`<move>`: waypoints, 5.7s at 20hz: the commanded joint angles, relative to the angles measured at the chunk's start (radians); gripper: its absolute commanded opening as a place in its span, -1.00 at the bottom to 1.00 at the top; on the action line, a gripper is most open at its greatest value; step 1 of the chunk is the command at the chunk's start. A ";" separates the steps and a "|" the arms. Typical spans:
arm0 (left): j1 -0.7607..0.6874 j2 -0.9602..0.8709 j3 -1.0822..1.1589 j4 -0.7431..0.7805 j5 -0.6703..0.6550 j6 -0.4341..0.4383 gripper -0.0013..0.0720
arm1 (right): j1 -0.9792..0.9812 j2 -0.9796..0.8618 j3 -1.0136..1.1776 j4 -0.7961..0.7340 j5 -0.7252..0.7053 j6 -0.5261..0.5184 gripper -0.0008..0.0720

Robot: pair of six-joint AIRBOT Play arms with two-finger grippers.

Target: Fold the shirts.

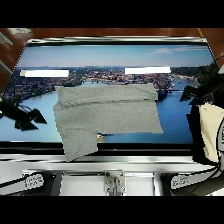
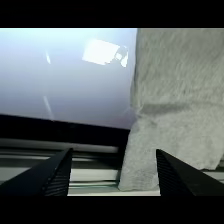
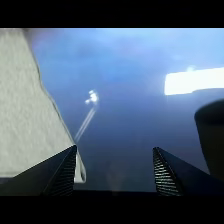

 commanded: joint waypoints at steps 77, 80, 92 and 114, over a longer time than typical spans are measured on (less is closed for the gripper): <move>-0.141 -0.499 0.450 -0.596 0.417 0.100 0.71 | 0.269 -0.246 0.031 0.209 -0.658 0.053 0.87; -0.112 -0.481 0.450 -0.603 0.250 0.082 0.71 | 0.173 -0.231 0.031 0.268 -0.595 0.103 0.87; -0.154 -0.385 0.450 -0.685 0.191 0.111 0.68 | 0.188 -0.403 0.031 0.612 -0.525 0.076 0.66; -1.008 -0.586 0.457 -1.074 0.821 0.243 -0.86 | 0.166 0.362 0.031 0.541 -0.008 0.065 -0.80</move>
